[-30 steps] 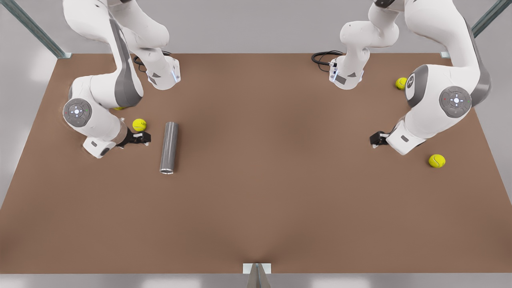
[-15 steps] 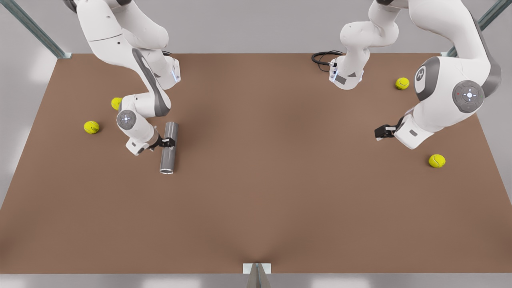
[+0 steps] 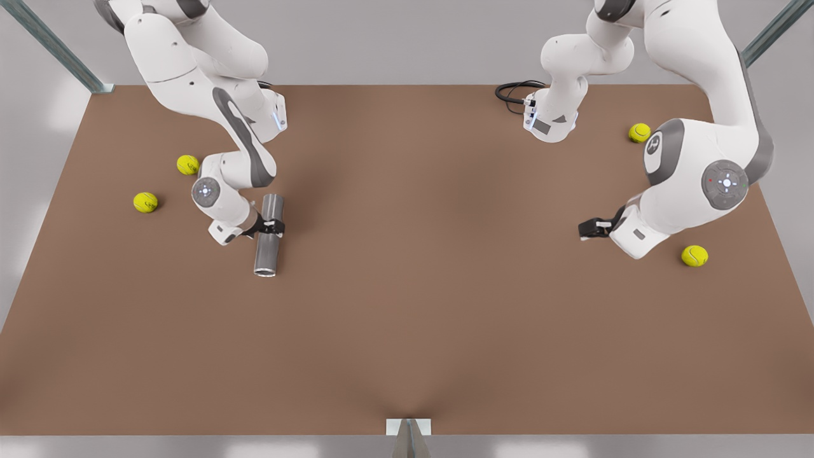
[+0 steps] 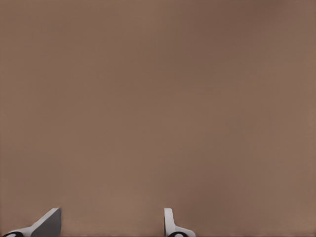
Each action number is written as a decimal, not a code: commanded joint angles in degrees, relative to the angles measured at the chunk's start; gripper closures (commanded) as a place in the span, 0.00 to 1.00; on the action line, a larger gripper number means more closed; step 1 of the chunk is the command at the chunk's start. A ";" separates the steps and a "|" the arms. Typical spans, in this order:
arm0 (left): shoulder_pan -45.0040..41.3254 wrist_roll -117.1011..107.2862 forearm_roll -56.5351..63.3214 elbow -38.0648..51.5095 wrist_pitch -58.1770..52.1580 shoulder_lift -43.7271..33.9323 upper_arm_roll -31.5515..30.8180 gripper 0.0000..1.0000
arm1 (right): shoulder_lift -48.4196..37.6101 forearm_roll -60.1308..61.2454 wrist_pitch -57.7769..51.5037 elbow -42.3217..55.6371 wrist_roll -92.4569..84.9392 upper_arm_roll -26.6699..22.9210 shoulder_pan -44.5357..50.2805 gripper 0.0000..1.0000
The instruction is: Put the tennis tube upright
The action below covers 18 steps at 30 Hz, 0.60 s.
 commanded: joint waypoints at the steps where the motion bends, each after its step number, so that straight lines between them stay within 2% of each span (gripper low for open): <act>1: -0.11 0.00 -0.16 0.00 0.09 0.04 0.00 0.01 | 0.26 -0.01 0.01 0.09 0.09 0.00 0.02 0.00; 18: 0.94 0.18 -1.22 -0.62 -1.84 -2.42 -0.62 0.01 | 5.27 -1.68 5.37 0.00 0.09 -0.26 -0.42 0.00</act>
